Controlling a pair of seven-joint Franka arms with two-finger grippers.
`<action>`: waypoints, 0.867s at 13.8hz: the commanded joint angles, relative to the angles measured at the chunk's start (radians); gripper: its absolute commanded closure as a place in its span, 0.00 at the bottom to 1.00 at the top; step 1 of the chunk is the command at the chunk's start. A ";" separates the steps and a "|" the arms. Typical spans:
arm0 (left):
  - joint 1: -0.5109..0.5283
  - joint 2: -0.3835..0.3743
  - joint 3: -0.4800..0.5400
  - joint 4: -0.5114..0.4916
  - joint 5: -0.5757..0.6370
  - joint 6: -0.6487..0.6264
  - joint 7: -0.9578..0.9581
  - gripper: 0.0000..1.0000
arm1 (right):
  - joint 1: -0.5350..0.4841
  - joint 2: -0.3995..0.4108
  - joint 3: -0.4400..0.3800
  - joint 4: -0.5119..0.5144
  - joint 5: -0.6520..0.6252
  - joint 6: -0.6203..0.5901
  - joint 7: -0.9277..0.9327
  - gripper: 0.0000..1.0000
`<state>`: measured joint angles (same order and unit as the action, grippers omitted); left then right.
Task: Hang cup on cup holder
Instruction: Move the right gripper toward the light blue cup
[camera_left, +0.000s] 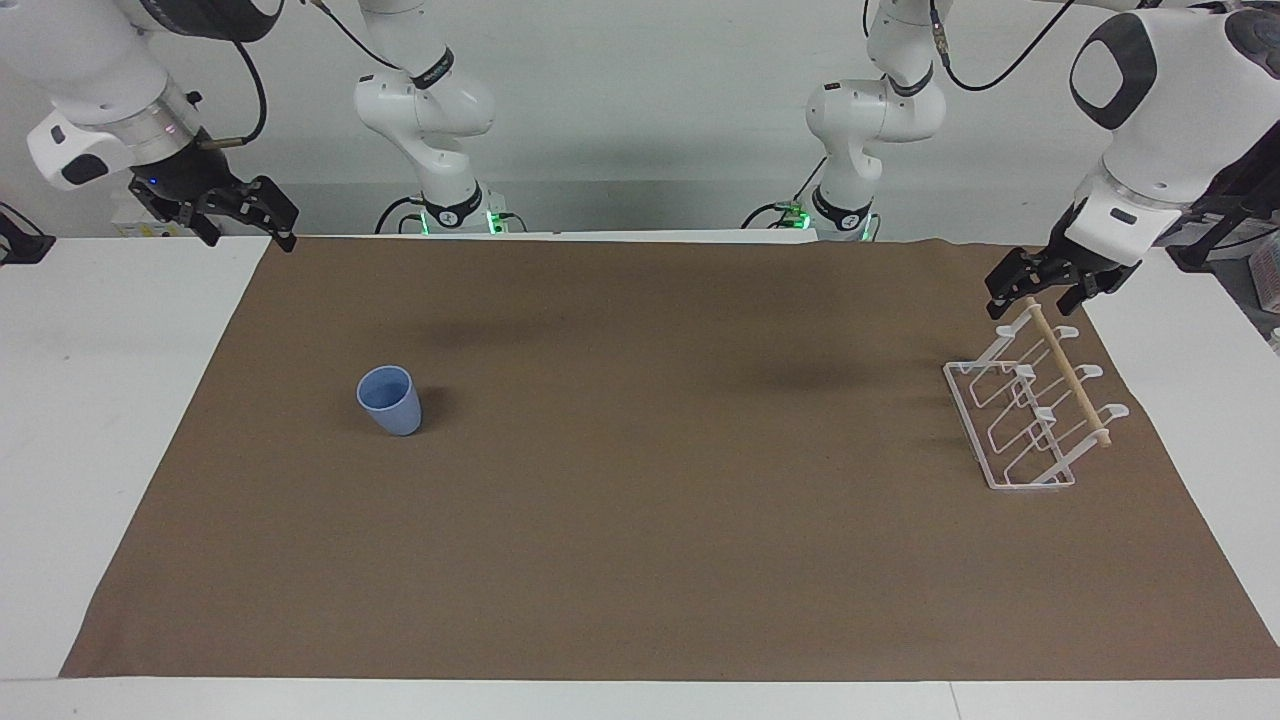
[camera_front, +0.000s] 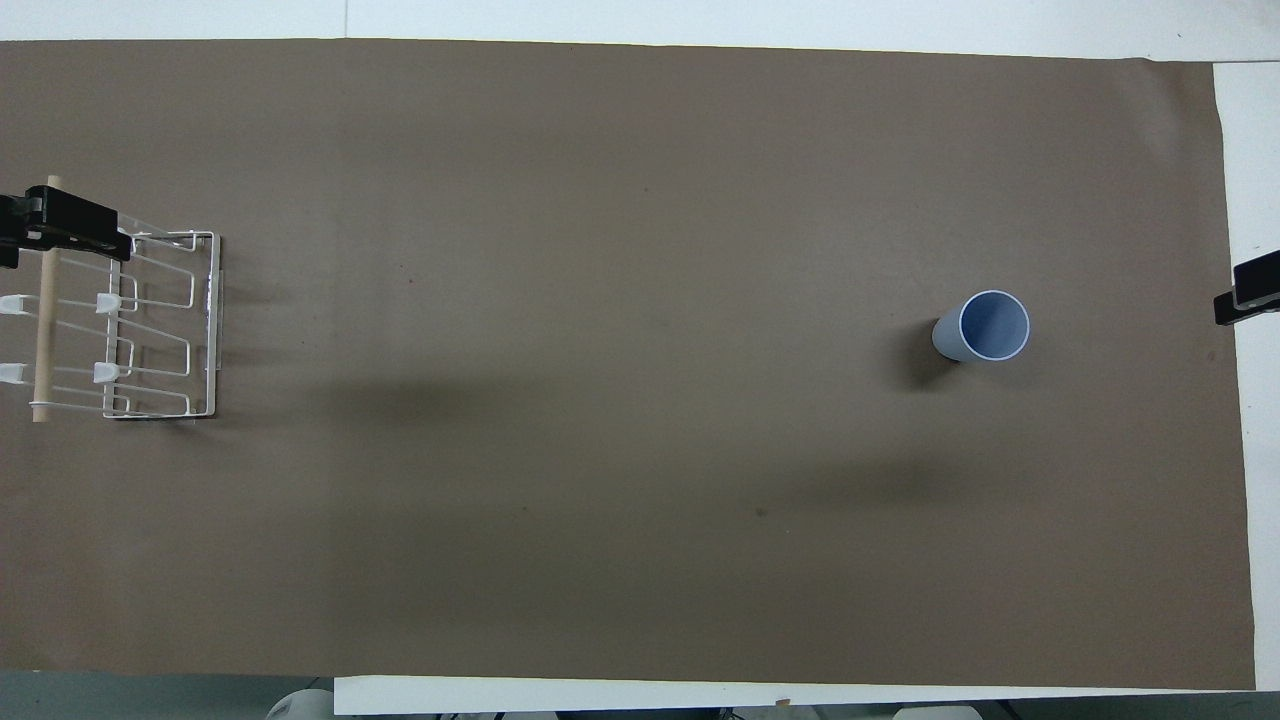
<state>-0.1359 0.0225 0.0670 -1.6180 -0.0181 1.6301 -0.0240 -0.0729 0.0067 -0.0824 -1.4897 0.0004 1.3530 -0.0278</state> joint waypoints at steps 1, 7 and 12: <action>0.006 -0.030 -0.001 -0.031 -0.006 -0.003 0.004 0.00 | -0.007 -0.024 0.009 -0.029 0.009 0.020 0.003 0.00; 0.006 -0.030 -0.001 -0.033 -0.006 -0.003 0.004 0.00 | -0.007 -0.077 0.012 -0.191 0.018 0.223 -0.004 0.00; 0.006 -0.030 -0.001 -0.033 -0.006 -0.003 0.003 0.00 | 0.010 -0.031 0.013 -0.432 0.024 0.521 -0.035 0.00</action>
<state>-0.1359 0.0225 0.0670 -1.6180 -0.0181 1.6301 -0.0240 -0.0703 -0.0254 -0.0742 -1.8183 0.0020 1.7601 -0.0425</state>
